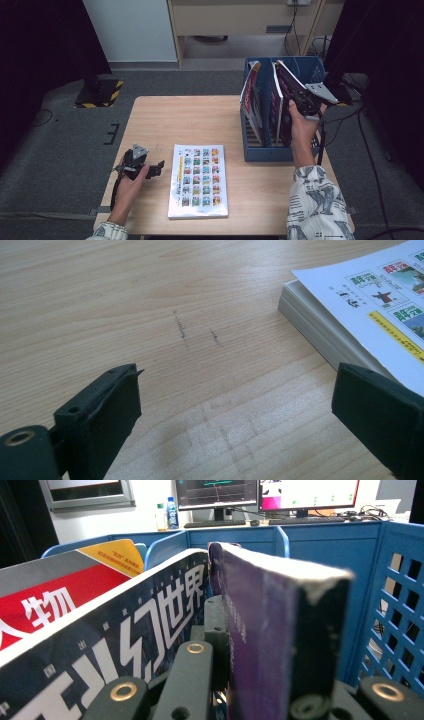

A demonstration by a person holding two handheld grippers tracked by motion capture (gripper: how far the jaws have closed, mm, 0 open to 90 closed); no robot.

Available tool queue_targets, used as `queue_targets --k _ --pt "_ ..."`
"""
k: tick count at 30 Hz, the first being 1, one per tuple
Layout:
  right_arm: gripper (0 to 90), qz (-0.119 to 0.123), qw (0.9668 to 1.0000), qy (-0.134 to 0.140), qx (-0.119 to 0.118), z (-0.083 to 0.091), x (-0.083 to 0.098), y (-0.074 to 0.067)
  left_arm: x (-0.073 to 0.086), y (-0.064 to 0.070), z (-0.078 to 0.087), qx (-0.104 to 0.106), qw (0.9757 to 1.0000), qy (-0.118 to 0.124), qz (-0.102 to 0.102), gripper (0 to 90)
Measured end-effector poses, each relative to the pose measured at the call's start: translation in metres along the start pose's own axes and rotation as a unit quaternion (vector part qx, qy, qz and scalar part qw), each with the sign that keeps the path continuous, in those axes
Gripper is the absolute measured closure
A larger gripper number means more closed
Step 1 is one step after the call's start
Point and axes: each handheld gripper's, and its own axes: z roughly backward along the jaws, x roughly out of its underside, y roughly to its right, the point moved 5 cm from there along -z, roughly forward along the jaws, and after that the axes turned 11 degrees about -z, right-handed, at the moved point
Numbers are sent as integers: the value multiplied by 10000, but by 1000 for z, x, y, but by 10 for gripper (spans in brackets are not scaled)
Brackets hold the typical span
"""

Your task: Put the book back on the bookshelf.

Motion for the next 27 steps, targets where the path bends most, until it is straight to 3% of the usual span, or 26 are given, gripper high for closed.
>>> queue_targets --k 18,27 --pt "835 116 9998 143 0 -3 0 5 0 0 -1 32 10000 14 20 51" --pt "832 238 9996 131 -66 -4 8 -2 0 -1 -2 24 10000 25 36 51"
